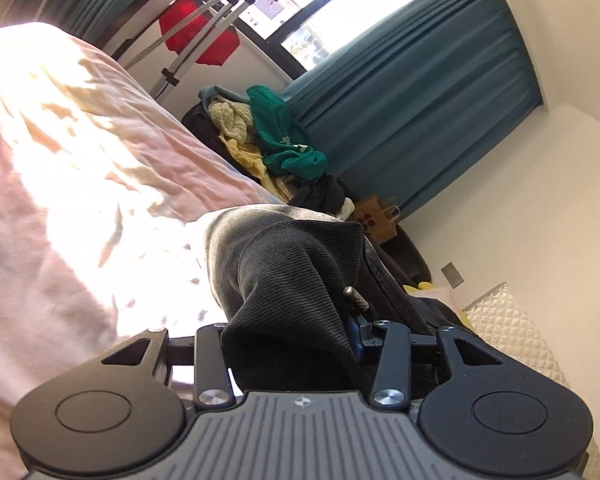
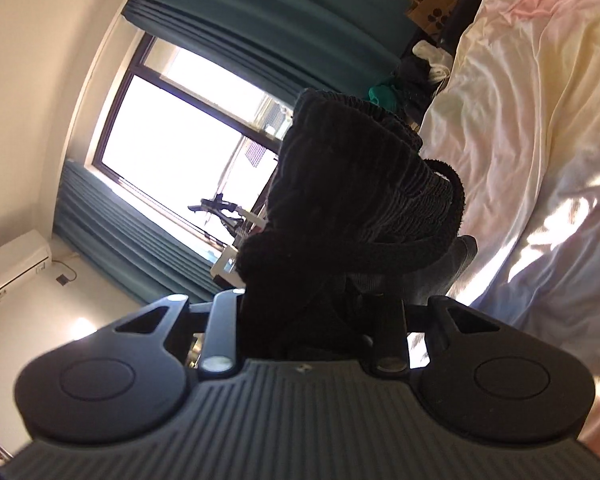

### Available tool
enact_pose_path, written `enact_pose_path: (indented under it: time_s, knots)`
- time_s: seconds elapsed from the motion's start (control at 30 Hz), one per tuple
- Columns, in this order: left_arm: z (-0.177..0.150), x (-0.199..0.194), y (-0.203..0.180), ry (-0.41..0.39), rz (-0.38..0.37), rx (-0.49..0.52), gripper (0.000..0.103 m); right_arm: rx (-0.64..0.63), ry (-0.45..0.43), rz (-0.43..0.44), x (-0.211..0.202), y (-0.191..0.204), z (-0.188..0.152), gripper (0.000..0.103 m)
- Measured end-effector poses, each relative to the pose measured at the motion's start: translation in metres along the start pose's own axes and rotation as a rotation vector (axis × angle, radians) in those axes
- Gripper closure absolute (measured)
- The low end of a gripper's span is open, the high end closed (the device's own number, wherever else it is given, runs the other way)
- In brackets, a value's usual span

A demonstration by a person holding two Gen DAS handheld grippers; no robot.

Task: Fold clothes
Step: 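Carry the folded sweatpants across the bed toward the pillows with both grippers, then lower the sweatpants onto the duvet and open both grippers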

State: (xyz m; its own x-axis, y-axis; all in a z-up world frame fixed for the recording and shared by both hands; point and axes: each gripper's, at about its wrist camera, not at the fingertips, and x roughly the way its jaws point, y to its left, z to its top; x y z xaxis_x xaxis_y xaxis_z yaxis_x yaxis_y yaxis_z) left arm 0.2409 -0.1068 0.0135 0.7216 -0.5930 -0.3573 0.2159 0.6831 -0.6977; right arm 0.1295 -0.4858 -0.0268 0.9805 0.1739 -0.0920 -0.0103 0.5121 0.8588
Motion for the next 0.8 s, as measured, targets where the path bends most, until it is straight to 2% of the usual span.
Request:
enact_pose_path:
  time_s: [0.1, 0.33, 0.47, 0.57, 0.7, 0.8]
  knots:
    - [0.018, 0.071, -0.039, 0.021, 0.015, 0.100, 0.059, -0.009, -0.083, -0.025, 0.013, -0.024, 0.024, 0.068]
    - [0.029, 0.228, -0.105, 0.041, -0.006, 0.300, 0.059, 0.062, -0.261, -0.069, 0.043, -0.103, 0.046, 0.068]
    - [0.013, 0.296, -0.106, 0.051, -0.025, 0.302, 0.059, 0.100, -0.355, -0.087, 0.060, -0.138, 0.043, 0.069]
    - [0.002, 0.326, -0.091, 0.057, -0.023, 0.320, 0.057, 0.096, -0.389, -0.112, 0.072, -0.151, 0.031, 0.069]
    - [-0.005, 0.337, -0.059, 0.104, -0.007, 0.338, 0.055, 0.145, -0.392, -0.161, 0.076, -0.158, 0.004, 0.069]
    - [-0.008, 0.334, -0.032, 0.174, 0.026, 0.358, 0.055, 0.200, -0.357, -0.256, 0.075, -0.166, -0.017, 0.068]
